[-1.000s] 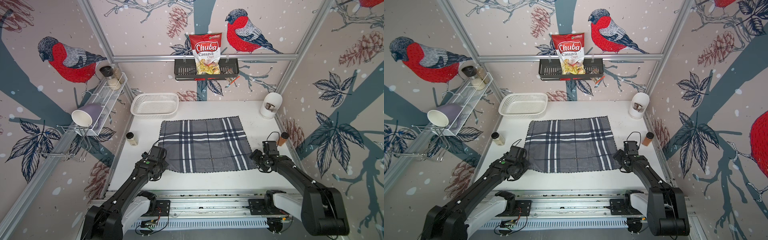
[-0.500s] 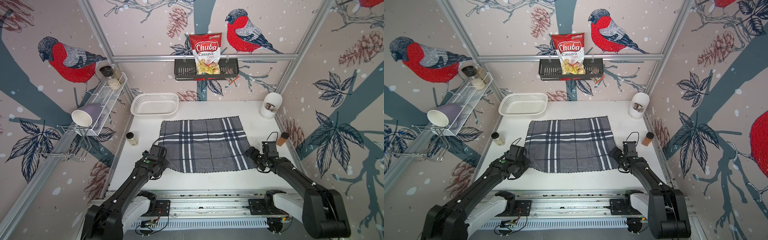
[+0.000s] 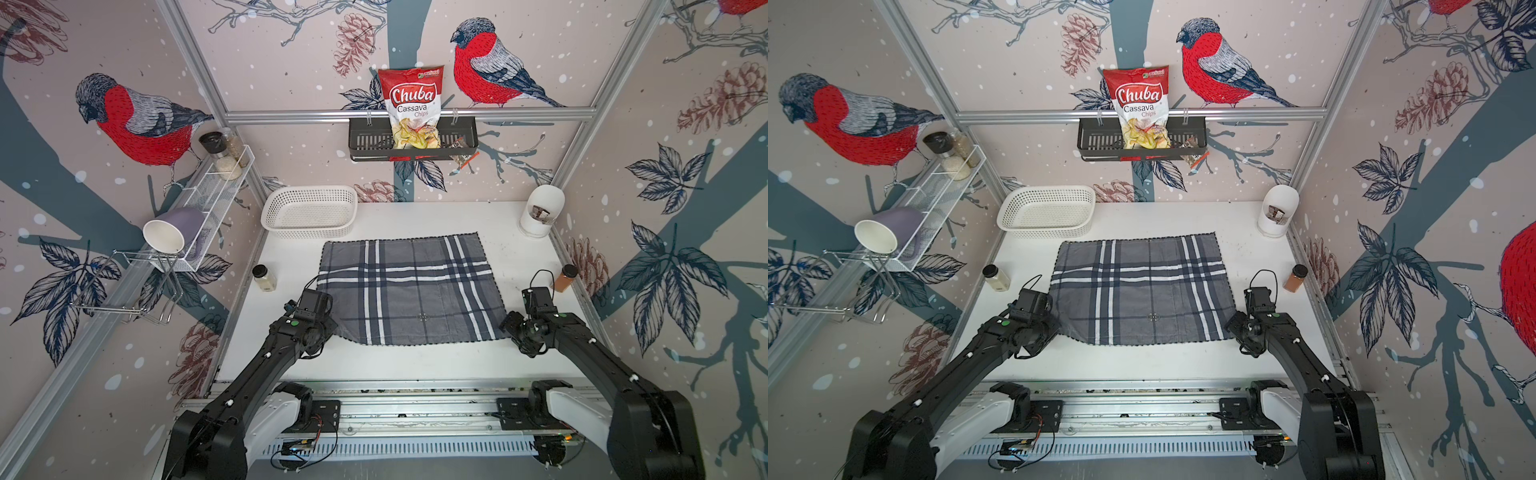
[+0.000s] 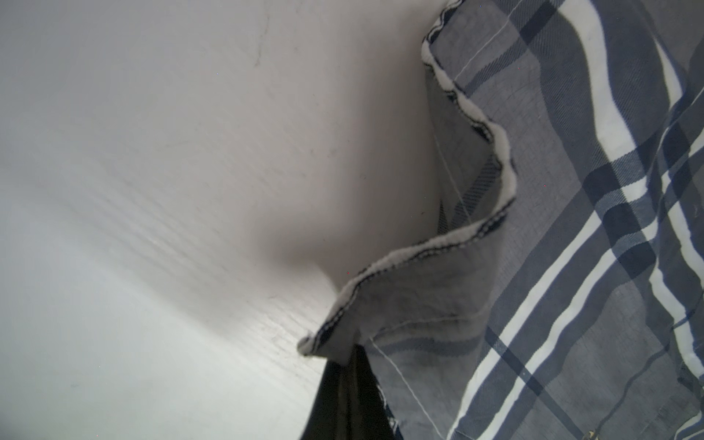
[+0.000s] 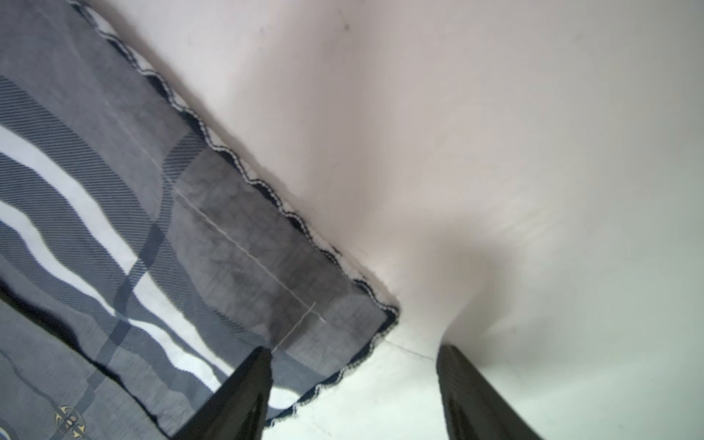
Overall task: Roll up the pillowcase
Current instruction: Fold the pillowcase.
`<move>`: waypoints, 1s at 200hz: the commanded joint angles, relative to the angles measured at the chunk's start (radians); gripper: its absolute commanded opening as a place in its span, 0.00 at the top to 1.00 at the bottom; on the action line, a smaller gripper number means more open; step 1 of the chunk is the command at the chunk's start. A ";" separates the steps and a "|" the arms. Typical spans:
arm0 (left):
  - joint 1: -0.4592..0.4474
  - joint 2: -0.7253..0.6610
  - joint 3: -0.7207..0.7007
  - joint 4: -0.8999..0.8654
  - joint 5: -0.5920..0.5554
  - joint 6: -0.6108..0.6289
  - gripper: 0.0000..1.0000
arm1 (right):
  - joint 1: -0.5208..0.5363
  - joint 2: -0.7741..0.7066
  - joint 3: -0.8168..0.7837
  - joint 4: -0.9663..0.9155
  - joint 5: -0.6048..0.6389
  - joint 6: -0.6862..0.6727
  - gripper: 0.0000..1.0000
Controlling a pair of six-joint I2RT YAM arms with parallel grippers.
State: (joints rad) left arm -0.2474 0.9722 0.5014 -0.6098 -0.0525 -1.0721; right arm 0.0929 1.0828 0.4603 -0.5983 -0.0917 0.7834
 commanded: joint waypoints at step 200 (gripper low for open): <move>0.026 -0.298 0.044 -0.029 -0.098 0.026 1.00 | -0.001 -0.216 0.103 -0.040 -0.068 -0.041 1.00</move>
State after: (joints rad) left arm -0.2241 0.6937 0.5297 -0.6014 -0.1219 -1.0859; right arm 0.0887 0.9112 0.5430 -0.5880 -0.1791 0.7544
